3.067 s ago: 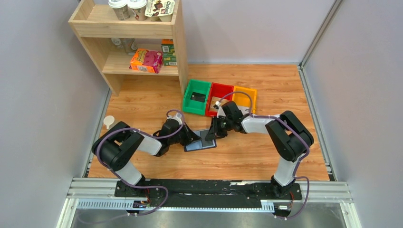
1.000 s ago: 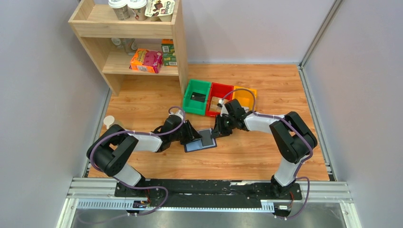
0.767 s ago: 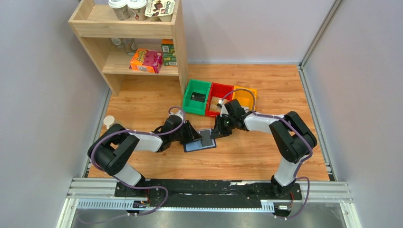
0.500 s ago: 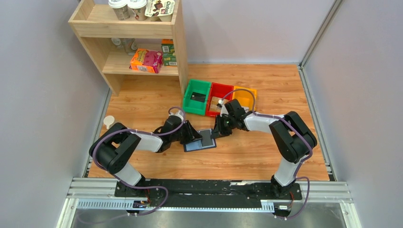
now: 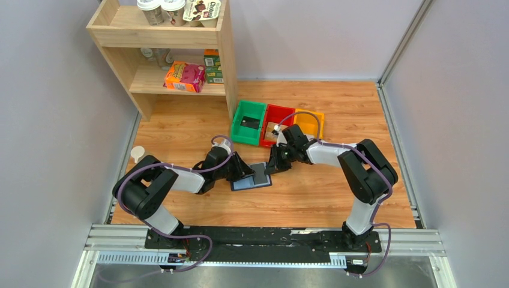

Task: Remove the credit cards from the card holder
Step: Remove the credit card from the card holder.

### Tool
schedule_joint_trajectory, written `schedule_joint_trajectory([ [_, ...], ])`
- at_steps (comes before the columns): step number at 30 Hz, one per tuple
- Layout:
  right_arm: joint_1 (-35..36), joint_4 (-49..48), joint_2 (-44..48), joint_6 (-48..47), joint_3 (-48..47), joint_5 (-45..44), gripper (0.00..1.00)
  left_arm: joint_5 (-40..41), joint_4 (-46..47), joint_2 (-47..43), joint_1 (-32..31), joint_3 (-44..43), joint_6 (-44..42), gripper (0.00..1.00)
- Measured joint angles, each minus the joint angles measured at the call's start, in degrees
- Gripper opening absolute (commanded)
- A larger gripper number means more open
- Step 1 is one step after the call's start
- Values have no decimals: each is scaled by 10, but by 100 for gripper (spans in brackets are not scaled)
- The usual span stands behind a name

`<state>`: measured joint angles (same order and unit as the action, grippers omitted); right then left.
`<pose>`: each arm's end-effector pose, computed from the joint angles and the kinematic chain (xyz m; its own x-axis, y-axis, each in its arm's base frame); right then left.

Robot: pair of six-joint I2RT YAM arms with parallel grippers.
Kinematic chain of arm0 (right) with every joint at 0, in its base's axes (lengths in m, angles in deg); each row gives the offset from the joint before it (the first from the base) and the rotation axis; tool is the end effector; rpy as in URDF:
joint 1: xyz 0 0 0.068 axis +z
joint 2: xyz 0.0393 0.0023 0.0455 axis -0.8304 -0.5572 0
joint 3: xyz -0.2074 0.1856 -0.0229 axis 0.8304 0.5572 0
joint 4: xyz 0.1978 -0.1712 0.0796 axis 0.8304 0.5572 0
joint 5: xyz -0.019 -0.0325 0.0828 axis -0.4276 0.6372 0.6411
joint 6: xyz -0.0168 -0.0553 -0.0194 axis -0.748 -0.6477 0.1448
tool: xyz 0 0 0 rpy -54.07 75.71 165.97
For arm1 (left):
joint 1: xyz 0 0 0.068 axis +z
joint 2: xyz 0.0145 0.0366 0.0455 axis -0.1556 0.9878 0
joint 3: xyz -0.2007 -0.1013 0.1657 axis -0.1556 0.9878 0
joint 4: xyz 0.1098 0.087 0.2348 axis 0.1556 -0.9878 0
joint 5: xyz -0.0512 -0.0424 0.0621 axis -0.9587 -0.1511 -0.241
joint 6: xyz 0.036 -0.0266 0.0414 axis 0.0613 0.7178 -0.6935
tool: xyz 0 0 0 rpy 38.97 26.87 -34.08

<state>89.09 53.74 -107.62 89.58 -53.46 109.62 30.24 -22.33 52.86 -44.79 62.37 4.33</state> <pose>0.2832 0.2112 0.1236 -0.9550 -0.1319 -0.2658 -0.2758 0.7252 0.6309 0.2220 -0.1740 0.1083 -0.8569 -0.4443 -0.2613 -0.0632 0.5936 -0.8023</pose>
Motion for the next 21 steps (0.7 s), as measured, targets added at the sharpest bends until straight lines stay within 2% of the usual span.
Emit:
schedule_joint_trajectory([
  [12,3,7,0,-8,-6,0,10,-1,3,0,0,2,0,28],
  [13,4,7,0,-8,-6,0,15,-1,3,0,0,3,0,28],
  [15,5,10,0,-7,-6,0,40,-1,5,-2,0,7,2,27],
  [16,6,12,1,-5,-7,-1,47,-1,6,-3,-1,8,4,27],
  [21,21,26,17,-7,-17,-9,51,2,-5,-14,-7,9,8,27],
])
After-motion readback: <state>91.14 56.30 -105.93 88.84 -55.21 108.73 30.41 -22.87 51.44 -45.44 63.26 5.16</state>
